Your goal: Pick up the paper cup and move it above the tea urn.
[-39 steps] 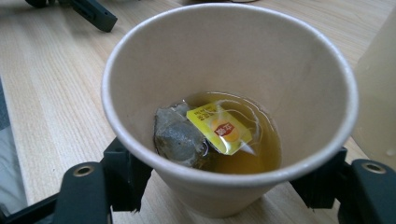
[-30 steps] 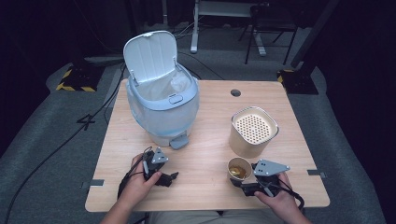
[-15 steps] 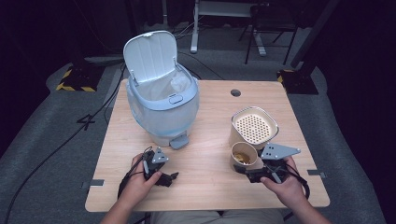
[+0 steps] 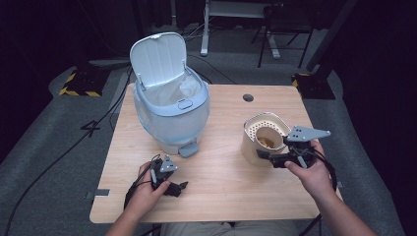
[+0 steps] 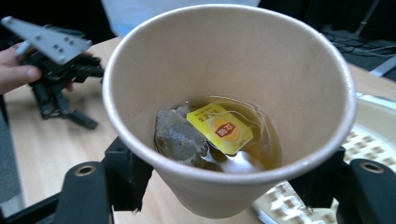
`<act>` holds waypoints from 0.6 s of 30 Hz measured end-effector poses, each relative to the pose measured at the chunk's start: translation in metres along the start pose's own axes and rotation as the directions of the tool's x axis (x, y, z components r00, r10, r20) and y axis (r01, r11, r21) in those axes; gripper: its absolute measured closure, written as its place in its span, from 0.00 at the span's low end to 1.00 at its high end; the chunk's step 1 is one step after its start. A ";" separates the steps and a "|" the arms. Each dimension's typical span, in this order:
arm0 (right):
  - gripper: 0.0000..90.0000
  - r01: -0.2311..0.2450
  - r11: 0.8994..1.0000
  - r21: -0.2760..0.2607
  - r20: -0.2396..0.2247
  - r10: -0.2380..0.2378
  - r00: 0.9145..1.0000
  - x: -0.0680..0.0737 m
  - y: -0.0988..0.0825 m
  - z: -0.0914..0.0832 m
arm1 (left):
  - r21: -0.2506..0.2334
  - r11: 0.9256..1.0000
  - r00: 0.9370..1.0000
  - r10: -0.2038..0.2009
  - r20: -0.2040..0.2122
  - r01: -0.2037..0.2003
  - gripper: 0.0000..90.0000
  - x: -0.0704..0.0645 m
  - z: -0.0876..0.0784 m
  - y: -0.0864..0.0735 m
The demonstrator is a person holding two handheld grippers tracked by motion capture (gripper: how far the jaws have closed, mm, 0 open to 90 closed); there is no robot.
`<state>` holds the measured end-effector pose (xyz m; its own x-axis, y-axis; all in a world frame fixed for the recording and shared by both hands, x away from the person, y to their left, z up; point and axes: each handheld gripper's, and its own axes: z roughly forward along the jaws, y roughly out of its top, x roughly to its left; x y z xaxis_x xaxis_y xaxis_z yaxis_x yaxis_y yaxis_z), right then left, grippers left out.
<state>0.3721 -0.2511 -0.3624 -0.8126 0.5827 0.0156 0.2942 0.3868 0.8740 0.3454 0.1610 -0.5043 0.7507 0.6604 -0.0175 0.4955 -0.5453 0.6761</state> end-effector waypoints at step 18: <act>0.35 0.001 1.000 0.000 0.152 -0.001 0.988 -0.068 0.027 0.004 | 0.000 1.000 1.000 0.000 0.000 0.000 0.09 0.000 0.000 0.000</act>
<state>0.4369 -0.2774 -0.3418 -0.7272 0.6838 -0.0595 0.2932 0.3878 0.8739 0.3454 0.1610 -0.5043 0.7507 0.6604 -0.0178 0.4957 -0.5452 0.6760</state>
